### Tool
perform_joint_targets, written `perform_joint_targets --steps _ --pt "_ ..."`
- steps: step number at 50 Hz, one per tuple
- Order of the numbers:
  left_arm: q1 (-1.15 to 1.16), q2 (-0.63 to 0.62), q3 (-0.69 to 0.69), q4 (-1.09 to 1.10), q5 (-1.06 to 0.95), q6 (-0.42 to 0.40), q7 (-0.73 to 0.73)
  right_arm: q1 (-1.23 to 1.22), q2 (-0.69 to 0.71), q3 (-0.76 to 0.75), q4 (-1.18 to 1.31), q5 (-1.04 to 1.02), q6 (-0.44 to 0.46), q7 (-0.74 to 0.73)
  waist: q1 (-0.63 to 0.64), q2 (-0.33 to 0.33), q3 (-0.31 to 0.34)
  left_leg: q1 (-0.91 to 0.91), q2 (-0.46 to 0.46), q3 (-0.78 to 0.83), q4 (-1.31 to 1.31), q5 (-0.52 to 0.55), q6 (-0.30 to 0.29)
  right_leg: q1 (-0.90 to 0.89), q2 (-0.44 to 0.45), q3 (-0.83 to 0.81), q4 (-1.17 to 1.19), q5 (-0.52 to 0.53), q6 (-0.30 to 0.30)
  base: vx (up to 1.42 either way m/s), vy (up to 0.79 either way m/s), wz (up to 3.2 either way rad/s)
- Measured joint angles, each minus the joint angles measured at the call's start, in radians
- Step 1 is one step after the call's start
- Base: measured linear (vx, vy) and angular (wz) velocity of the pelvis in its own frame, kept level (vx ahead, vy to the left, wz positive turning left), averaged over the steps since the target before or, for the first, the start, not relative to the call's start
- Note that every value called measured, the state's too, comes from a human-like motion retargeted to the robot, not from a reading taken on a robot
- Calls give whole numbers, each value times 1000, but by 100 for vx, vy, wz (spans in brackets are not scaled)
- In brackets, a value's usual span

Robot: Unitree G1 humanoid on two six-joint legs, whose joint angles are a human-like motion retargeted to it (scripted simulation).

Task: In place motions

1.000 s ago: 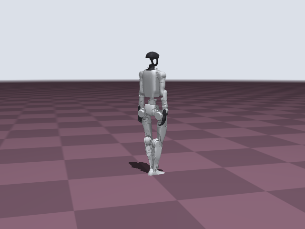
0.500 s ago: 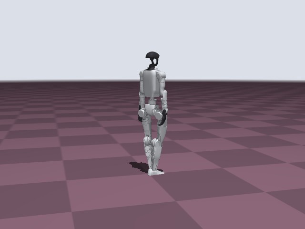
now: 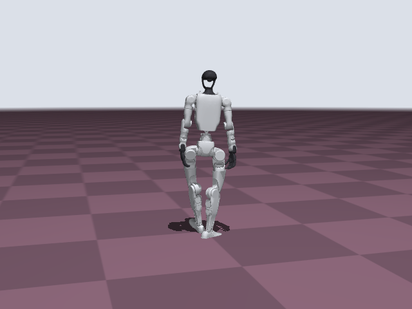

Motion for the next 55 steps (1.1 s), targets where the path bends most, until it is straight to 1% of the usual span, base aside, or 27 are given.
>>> perform_joint_targets --steps 2,3,5,7,8,9,10,11,14,16,18,20,25,27,28,30,33,38,42,45,48,49,50,52,53,55 --pt "8 6 7 23 -20 1 20 1 -7 7 -11 -48 9 -13 -23 5 -10 23 57 184 -9 33 -54 13 10 -90 -13 -3 16 -22 -3 309" --pt "13 7 14 35 -29 3 26 2 -8 7 -15 -64 17 -21 -38 6 -19 34 77 258 -6 55 -67 15 12 -125 -17 -2 22 -16 -2 275" --pt "28 9 39 61 -47 9 36 0 -5 13 -20 -72 31 -47 -62 1 -36 56 119 415 10 158 -46 17 6 -187 -18 4 32 -16 2 221" --pt "42 8 70 84 -56 13 43 -10 5 16 -23 -43 30 -66 -57 1 -39 69 139 444 14 291 -22 25 5 -227 -10 6 37 -15 6 116" --pt "49 7 86 92 -60 14 47 -18 11 18 -25 -25 26 -69 -45 5 -35 70 138 392 2 329 -40 31 11 -233 -5 4 38 -12 6 48" --pt "58 3 101 100 -65 14 51 -27 19 17 -29 -6 24 -67 -31 7 -30 71 129 335 -15 339 -45 39 15 -237 0 2 39 -10 8 20" --pt "70 -3 115 106 -72 14 55 -37 28 15 -33 12 23 -62 -17 8 -25 72 116 274 -35 336 -45 47 17 -239 4 1 39 -7 9 6" --pt "84 -10 127 111 -81 13 55 -45 38 13 -43 23 23 -54 -7 8 -25 75 107 253 -52 329 -41 52 17 -238 8 1 41 -5 9 1" --pt "130 -37 170 120 -102 10 43 -59 71 15 -87 48 16 -40 -4 11 -40 85 86 293 -91 312 -21 58 14 -246 18 4 53 -2 12 10" --pt "151 -54 196 127 -114 4 28 -66 97 32 -125 71 5 -29 -17 15 -51 84 79 275 -106 310 -23 57 17 -252 19 7 61 -5 14 13" --pt "161 -66 208 129 -126 -8 23 -72 118 50 -155 96 -8 -17 -31 14 -52 80 77 265 -108 308 -23 57 13 -258 19 14 67 -10 16 9" --pt "167 -78 205 119 -143 -21 41 -76 143 68 -182 120 -22 0 -20 9 -46 80 69 294 -114 305 -7 59 6 -244 22 22 68 -12 16 -40" --pt "129 -68 180 73 -134 -33 102 -75 167 118 -224 146 -38 25 158 -16 -1 100 43 417 -163 303 36 46 -13 -98 28 33 54 -16 15 -136" --pt "115 -56 149 58 -110 -28 130 -76 163 132 -223 135 -40 18 183 -22 10 104 36 429 -167 294 42 47 -18 -85 29 37 56 -21 9 -27" --pt "104 -43 124 48 -88 -22 149 -80 159 137 -219 120 -40 15 168 -26 12 99 35 407 -159 289 39 52 -23 -109 27 42 63 -23 10 160" --pt "87 -22 79 32 -49 -19 164 -89 150 135 -206 81 -36 11 14 -33 -7 101 21 240 -126 256 3 75 -24 -276 15 51 92 -20 10 291" --pt "87 -8 71 12 -18 -23 151 -78 133 160 -188 37 -26 2 25 -30 -14 96 15 251 -134 234 18 75 -23 -254 17 56 95 -15 15 22" --pt "77 -5 98 -2 -25 -15 103 -67 107 119 -138 11 -2 -20 17 -17 -27 99 14 225 -139 197 26 76 -28 -226 47 81 80 -13 12 8" --pt "61 -21 114 -6 -69 -10 63 -35 84 45 -102 61 26 -52 -3 28 -21 115 46 179 -131 179 31 94 -42 -195 137 140 42 -10 12 53" --pt "41 -27 100 -11 -78 -12 33 -10 67 -3 -85 115 32 -74 -6 80 4 140 87 150 -127 173 43 99 -64 -137 265 198 -21 -11 14 57" --pt "18 -22 76 -10 -60 -10 17 2 58 -35 -72 143 34 -81 34 116 37 160 110 163 -136 181 74 22 -139 40 504 198 -132 -8 8 10" --pt "12 -17 65 -10 -51 -8 16 2 57 -41 -67 148 37 -81 31 116 41 161 108 157 -137 185 79 -24 -162 113 582 177 -139 -13 9 59" --pt "5 -12 53 -10 -41 -5 16 2 57 -47 -61 152 39 -81 21 112 44 161 103 146 -138 189 82 -77 -182 195 660 149 -133 -12 3 116" --pt "3 -5 38 -16 -21 -3 27 1 64 -45 -55 152 45 -78 -38 105 34 151 101 88 -132 195 73 -171 -130 364 711 104 -93 -13 -3 185" --pt "3 -2 31 -19 -19 -8 34 -1 70 -42 -58 150 48 -75 -82 104 29 145 104 47 -126 198 63 -199 -82 423 702 86 -79 -17 -1 182" --pt "4 3 30 -21 -22 -15 39 -6 80 -26 -70 145 50 -68 -93 101 28 134 109 44 -123 205 64 -237 -22 509 690 61 -80 -13 -1 85"
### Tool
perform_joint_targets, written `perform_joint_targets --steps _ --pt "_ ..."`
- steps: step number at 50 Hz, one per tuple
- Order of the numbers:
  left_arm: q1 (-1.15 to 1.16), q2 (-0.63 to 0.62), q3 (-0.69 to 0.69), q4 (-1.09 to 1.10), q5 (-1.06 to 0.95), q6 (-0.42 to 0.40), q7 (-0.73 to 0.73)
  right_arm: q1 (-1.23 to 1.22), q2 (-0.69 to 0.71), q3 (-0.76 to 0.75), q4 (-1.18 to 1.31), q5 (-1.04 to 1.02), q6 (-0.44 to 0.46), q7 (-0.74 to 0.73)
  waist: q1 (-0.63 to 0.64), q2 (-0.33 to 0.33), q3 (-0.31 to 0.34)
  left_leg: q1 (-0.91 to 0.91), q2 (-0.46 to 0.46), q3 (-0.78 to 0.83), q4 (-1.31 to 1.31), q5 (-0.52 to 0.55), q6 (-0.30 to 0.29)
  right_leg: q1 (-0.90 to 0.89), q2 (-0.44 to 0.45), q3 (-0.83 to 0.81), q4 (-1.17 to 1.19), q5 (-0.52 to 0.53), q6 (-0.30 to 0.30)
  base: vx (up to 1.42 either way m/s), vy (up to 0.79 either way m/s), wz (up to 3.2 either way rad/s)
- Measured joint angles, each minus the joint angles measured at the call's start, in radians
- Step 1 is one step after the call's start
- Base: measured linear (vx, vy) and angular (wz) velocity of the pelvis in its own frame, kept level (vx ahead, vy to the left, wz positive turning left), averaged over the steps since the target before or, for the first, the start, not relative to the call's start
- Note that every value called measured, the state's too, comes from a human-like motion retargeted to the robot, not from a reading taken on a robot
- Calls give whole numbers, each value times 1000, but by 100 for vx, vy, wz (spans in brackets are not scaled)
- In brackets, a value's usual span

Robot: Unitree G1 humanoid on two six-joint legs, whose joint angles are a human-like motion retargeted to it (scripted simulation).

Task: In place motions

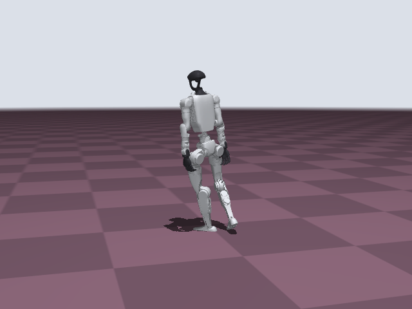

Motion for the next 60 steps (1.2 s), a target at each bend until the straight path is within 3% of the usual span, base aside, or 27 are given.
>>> perform_joint_targets --steps 5,8,10,12,13,15,18,20,23,40,49,60 --pt "-2 17 2 20 -4 2 -17 -2 36 48 -78 -39 -26 29 -62 -13 6 -11 -8 -56 6 11 6 -67 147 159 -110 -74 7 -6 -5 83" --pt "1 19 7 34 0 7 -12 -4 50 79 -125 -64 -41 30 -96 -42 7 -8 -48 -92 11 10 12 -86 214 277 -240 -108 60 1 -3 104" --pt "5 15 8 42 -3 8 -9 -11 59 95 -147 -82 -44 34 -173 -52 16 1 -85 -178 18 16 22 -87 210 235 -356 -127 82 7 -1 156" --pt "15 6 15 44 -6 8 -10 -15 58 114 -154 -95 -44 39 -142 -88 7 18 -128 -145 17 5 29 -40 194 235 -495 -95 78 11 -3 57" --pt "19 6 12 46 -5 8 -12 -15 61 113 -156 -100 -44 44 -175 -94 8 27 -145 -184 22 7 33 -18 183 170 -548 -14 38 14 -5 110" --pt "26 1 20 54 10 11 -22 -18 64 119 -147 -116 -40 59 -184 -109 -17 27 -177 -207 27 7 39 44 158 28 -613 -44 41 17 -4 104" --pt "32 -18 21 68 22 15 -9 -23 61 116 -132 -138 -20 71 -181 -102 -27 38 -186 -236 32 4 43 58 158 59 -652 -10 77 11 -3 27" --pt "37 -26 29 74 2 9 4 -35 59 132 -120 -148 -15 73 -92 -96 -37 48 -169 -145 19 -12 41 82 151 25 -676 3 88 8 -8 -157" --pt "54 -22 12 71 26 3 -28 -33 63 130 -103 -139 -19 75 -108 -85 -79 45 -181 -177 13 -30 48 84 158 34 -701 4 91 14 -5 -5" --pt "42 -15 -10 74 56 20 -13 -26 54 98 -30 -98 -9 66 -69 -80 -90 49 -172 -189 27 -67 68 85 159 72 -674 2 73 4 -4 -2" --pt "40 -13 -30 74 68 19 -11 -21 45 66 -6 -56 -6 51 32 -87 -92 51 -152 -82 26 -93 74 83 166 187 -658 -1 79 4 -2 -62" --pt "30 -25 -90 110 65 19 -10 -27 42 45 -61 -90 -13 75 -49 -100 -86 48 -159 -66 30 -86 100 57 129 166 -632 12 74 2 0 10"
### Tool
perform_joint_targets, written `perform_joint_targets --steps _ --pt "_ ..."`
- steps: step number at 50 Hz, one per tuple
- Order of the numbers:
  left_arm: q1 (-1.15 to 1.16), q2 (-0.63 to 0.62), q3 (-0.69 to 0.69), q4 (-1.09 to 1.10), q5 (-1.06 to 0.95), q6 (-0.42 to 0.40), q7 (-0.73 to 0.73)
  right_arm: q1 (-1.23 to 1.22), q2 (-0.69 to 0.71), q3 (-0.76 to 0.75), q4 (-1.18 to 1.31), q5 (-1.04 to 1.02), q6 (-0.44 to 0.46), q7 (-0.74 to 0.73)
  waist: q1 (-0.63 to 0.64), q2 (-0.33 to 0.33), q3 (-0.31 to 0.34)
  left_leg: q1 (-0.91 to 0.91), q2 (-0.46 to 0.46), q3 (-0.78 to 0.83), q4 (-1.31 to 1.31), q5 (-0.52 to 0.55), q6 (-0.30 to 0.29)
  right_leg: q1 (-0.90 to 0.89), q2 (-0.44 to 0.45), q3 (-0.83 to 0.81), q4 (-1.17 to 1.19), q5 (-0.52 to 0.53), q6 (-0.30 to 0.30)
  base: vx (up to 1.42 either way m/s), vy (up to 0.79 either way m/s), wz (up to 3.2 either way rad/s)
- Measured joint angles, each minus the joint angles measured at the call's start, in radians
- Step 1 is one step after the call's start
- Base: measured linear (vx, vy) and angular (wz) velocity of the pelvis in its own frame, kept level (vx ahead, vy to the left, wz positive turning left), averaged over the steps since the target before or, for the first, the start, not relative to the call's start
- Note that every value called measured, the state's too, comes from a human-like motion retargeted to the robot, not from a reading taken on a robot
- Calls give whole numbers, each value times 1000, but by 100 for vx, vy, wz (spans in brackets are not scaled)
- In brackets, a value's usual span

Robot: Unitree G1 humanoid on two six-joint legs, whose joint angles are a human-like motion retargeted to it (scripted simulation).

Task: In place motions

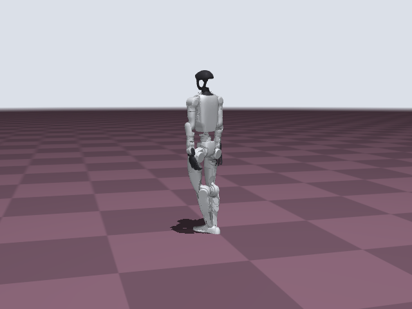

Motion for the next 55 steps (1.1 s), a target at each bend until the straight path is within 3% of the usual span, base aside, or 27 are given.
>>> perform_joint_targets --steps 5,10,12,15,19,22,28,37,50,53,55 --pt "9 1 -59 15 27 -13 -9 -38 7 30 -35 -10 1 21 -125 26 -8 3 26 20 -16 -19 -23 -75 -13 0 53 23 -6 5 -1 -23" --pt "27 2 -54 5 41 -21 -32 -87 20 95 -75 -14 -11 39 -246 67 3 -4 67 92 -13 -70 -60 -116 -47 -122 85 -56 -31 6 0 -159" --pt "22 5 -32 8 49 -6 -36 -103 20 124 -86 -15 -12 45 -153 96 30 -23 94 260 -33 -78 -33 -107 -27 -179 95 -78 -49 10 -1 -420" --pt "22 15 -28 -2 54 0 -31 -109 1 142 -95 -43 -16 20 -122 122 34 -19 130 371 -41 -113 -61 -43 -79 -505 108 -117 -78 14 -1 -290" --pt "35 33 -14 -20 56 -2 -23 -103 -32 118 -60 -57 -26 -22 -74 123 21 -11 145 483 -38 -159 -99 11 -103 -690 113 -117 -77 25 -4 -244" --pt "34 46 -3 -15 49 5 -11 -97 -49 48 -2 2 -3 -32 -88 104 13 -2 125 516 -31 -185 -116 -8 -121 -647 90 12 -35 24 -6 -134" --pt "9 55 7 -23 2 19 3 -101 -87 -90 122 155 45 -64 -134 116 19 5 148 558 -15 -202 -136 -41 -77 -535 46 22 -69 21 -6 -78" --pt "-24 27 -23 -115 -13 1 4 -29 -121 -201 172 221 39 -106 -199 147 4 23 171 580 -3 -206 -157 -44 -38 -475 -6 37 -58 22 -6 -25" --pt "18 -18 -16 -89 -12 -9 13 -41 -53 -158 102 193 -19 -67 -239 182 -45 59 214 669 38 -191 -217 -74 18 -352 -41 37 -65 22 -4 -56" --pt "31 -5 -13 -83 0 -2 24 -49 -31 -123 72 193 -32 -48 -278 141 -49 60 236 596 158 -158 -150 -57 -8 -363 -68 49 -75 25 -4 14" --pt "48 7 -2 -88 1 1 40 -57 -22 -91 68 178 -35 -33 -312 93 -66 11 260 492 314 -140 -56 -45 -51 -380 -89 72 -86 27 -8 16"
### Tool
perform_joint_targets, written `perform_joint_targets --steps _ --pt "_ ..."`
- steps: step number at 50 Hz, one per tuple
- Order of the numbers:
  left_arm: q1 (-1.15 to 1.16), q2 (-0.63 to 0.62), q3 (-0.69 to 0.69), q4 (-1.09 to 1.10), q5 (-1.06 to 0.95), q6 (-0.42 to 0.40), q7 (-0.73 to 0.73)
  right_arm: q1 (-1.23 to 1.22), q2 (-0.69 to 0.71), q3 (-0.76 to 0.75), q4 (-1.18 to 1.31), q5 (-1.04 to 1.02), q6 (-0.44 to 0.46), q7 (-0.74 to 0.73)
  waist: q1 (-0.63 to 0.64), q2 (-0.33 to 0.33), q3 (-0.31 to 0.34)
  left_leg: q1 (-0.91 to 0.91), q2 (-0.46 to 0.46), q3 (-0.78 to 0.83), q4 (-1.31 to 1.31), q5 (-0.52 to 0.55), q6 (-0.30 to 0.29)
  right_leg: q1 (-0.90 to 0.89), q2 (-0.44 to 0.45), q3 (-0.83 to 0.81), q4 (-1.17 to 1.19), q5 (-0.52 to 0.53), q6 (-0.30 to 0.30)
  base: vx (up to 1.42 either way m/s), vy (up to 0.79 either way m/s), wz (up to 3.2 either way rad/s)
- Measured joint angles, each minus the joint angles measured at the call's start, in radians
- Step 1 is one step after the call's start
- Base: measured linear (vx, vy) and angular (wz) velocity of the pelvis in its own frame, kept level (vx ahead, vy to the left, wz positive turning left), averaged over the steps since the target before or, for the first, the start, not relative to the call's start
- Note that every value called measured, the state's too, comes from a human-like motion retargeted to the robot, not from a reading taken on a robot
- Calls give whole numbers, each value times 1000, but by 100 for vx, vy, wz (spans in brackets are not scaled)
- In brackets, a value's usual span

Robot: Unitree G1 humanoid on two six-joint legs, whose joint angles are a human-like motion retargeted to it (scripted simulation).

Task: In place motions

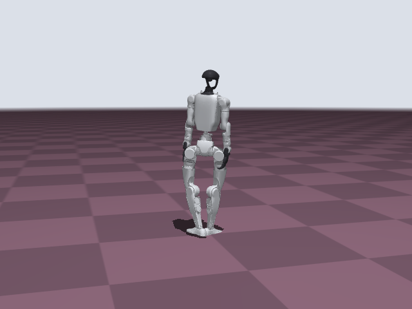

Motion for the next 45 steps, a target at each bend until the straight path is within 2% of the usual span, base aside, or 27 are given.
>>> perform_joint_targets --steps 2,3,4,5,7,11,15,18,20,23,25,27,30,33,45 --pt "15 10 16 -3 -15 2 18 -15 5 36 4 -25 0 11 70 -61 -12 -73 45 -69 226 -24 131 3 -45 94 14 8 0 22 -12 -199" --pt "19 15 25 -1 -28 3 26 -22 7 54 4 -39 1 16 124 -80 1 -92 87 -109 343 -42 170 13 -42 161 30 -2 -3 23 -18 -259" --pt "19 20 32 3 -41 5 32 -32 8 70 4 -50 1 20 149 -88 19 -114 115 -179 433 -48 184 27 -25 193 35 -9 -14 23 -20 -213" --pt "17 25 39 7 -55 6 37 -43 8 84 2 -60 1 26 160 -89 39 -137 137 -265 509 -47 184 43 -2 207 35 -14 -29 11 -10 -130" --pt "2 21 56 18 -77 7 39 -68 4 105 -4 -76 -1 34 181 -94 64 -217 68 -426 565 -43 184 39 5 241 36 -7 -45 -4 5 -99" --pt "-20 9 74 22 -100 8 32 -99 -3 117 -23 -98 -2 42 208 -110 96 -271 -2 -508 543 -55 184 30 0 295 46 0 -61 -4 11 -85" --pt "-23 -2 61 1 -92 2 28 -104 -7 110 -39 -80 -4 42 245 -131 124 -257 -141 -586 313 -75 184 35 -11 347 47 13 -67 1 12 -105" --pt "-16 -6 43 -1 -83 -1 34 -98 -8 99 -33 -72 -3 39 281 -125 144 -154 -201 -597 48 -18 184 59 11 390 46 16 -66 9 3 -112" --pt "-5 -4 31 2 -78 -2 34 -93 -13 95 -19 -80 3 38 261 -108 133 -81 -198 -598 -54 13 184 78 51 393 44 0 -77 22 -21 -41" --pt "12 -16 51 21 -55 4 6 -74 -3 104 15 -108 27 16 166 -73 76 -96 -132 -496 -40 44 184 62 47 385 50 -8 -49 13 15 18" --pt "1 -14 41 26 -49 14 4 -67 7 84 38 -92 32 -30 142 -70 84 -90 -124 -494 -26 33 184 71 51 381 55 -13 -50 -4 6 -34" --pt "-5 -4 24 12 -43 10 10 -53 2 69 61 -46 19 -45 183 -83 103 -60 -130 -469 -31 19 184 92 53 409 60 -13 -53 0 6 -101" --pt "-2 -1 15 -9 -17 8 9 -27 -6 70 95 -15 24 -20 222 -87 91 -22 -144 -447 -72 16 184 95 51 449 69 -12 -46 11 6 -79" --pt "6 -4 34 -24 -35 5 14 -16 0 56 124 -70 46 -33 215 -74 52 -8 -149 -422 -135 26 184 74 62 458 74 -17 -45 6 -6 -38" --pt "-21 22 32 -45 -17 2 -9 -39 -9 80 116 -78 37 -32 211 -57 42 -57 -165 -470 -167 16 184 29 65 435 93 -27 -30 -9 2 7"
